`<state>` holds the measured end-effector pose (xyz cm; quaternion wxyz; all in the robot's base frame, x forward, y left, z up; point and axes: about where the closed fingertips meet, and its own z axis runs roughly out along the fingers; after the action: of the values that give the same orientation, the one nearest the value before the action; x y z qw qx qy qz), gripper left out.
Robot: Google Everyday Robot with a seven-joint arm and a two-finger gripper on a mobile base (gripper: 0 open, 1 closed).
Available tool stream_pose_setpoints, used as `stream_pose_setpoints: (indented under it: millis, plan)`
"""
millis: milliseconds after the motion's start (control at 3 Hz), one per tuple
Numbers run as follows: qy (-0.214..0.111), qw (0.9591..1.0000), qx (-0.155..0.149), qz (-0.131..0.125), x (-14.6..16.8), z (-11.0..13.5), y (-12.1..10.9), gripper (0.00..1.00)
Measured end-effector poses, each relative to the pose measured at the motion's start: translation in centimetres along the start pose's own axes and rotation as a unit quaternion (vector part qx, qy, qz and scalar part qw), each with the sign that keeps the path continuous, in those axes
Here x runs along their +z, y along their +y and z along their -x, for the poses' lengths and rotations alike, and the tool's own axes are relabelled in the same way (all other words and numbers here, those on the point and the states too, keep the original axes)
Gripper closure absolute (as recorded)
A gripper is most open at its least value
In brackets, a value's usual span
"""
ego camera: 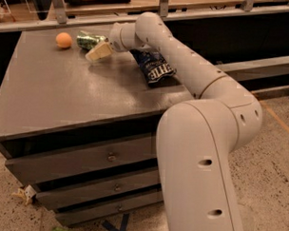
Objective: Move green can near orange
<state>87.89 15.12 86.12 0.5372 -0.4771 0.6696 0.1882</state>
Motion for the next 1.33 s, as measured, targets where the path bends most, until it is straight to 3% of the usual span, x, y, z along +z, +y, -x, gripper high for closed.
stream_pose_setpoints:
  millis: [667, 1333]
  plan:
    - [-0.004, 0.9999, 0.005, -0.008, -0.5, 0.0, -0.4, 0.0]
    - [-0.005, 0.9972, 0.01, -0.073, -6.2, 0.3, -3.6, 0.0]
